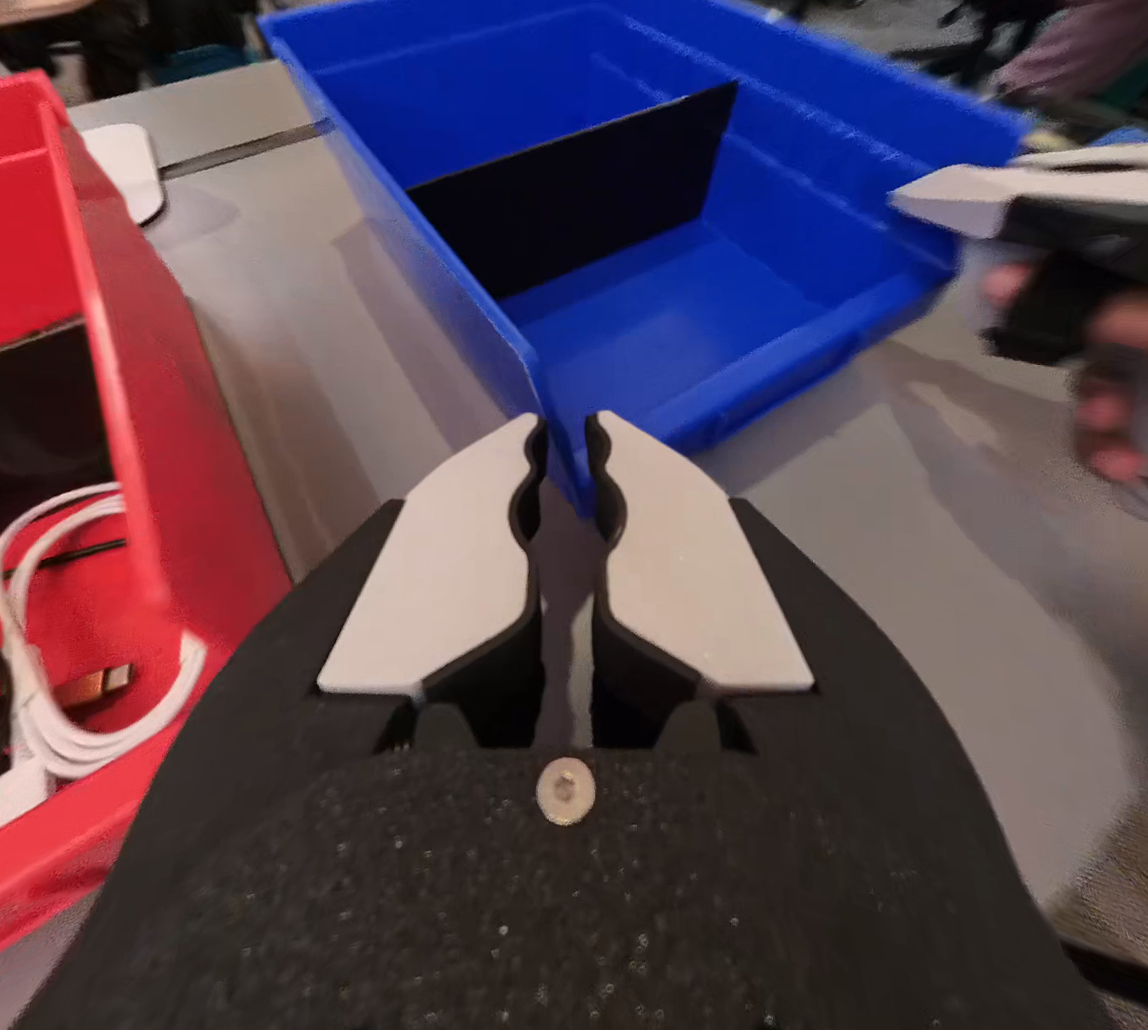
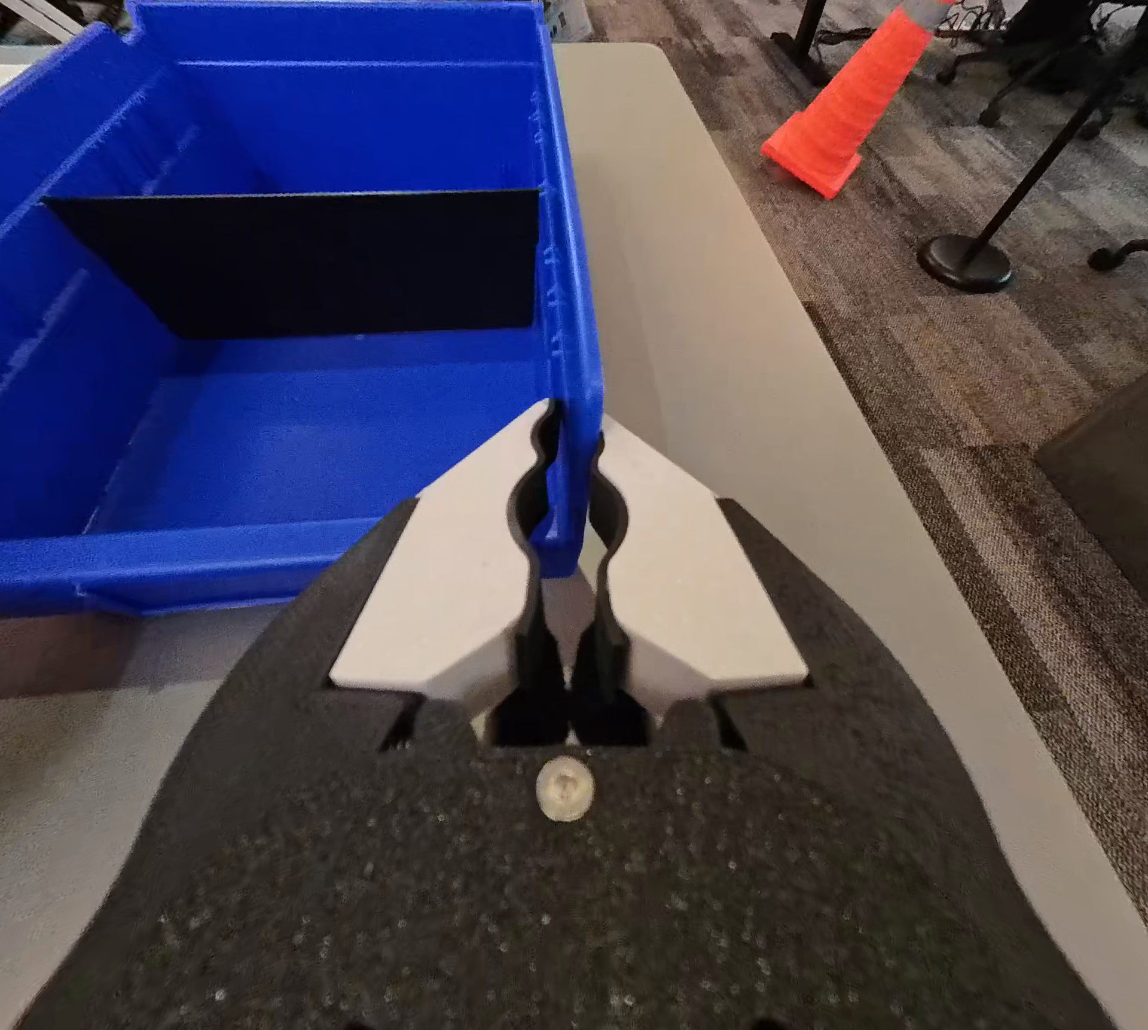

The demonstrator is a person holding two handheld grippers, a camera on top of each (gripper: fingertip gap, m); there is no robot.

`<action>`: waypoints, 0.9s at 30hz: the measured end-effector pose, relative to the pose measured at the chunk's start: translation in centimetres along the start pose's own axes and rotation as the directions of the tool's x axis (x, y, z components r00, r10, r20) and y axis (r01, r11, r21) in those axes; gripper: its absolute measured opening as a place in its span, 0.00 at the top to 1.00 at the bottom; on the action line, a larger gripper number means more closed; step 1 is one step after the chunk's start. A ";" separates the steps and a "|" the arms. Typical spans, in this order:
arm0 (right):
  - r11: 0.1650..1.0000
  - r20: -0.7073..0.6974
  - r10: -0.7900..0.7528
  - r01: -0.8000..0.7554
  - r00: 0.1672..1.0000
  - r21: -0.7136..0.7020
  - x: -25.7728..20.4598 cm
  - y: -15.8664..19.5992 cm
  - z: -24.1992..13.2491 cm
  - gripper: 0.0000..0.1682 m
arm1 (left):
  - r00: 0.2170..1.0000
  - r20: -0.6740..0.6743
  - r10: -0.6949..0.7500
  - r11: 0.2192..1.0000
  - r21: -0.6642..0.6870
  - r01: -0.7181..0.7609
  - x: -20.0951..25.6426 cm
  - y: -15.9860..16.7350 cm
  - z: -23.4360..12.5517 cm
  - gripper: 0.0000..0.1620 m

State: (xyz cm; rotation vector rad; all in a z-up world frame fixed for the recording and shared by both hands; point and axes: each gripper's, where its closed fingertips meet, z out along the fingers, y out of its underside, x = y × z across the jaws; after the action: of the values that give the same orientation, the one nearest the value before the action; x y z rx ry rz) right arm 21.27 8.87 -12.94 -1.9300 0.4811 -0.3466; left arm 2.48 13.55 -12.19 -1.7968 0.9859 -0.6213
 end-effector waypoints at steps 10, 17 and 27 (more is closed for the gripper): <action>0.976 -0.053 0.108 -0.096 0.993 0.196 -1.1 -5.8 -4.7 0.84 | 0.974 0.213 -0.076 0.985 0.171 0.039 -19.5 0.2 -15.9 0.76; 0.982 0.429 -0.025 -0.058 0.903 0.178 -24.6 -6.0 -7.2 0.72 | 0.961 0.202 -0.190 0.982 0.046 0.184 -26.1 6.5 -13.4 0.69; 0.989 0.208 -0.149 0.144 0.967 0.043 -29.9 0.1 -2.2 0.98 | 0.962 0.251 -0.111 0.992 -0.026 0.121 -26.5 6.7 -12.2 0.94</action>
State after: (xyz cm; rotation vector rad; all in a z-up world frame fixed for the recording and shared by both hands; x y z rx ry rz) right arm -5.90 21.46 -12.74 -1.9541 0.1937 -0.2377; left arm -23.55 28.22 -12.93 -1.9254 0.7320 -0.4345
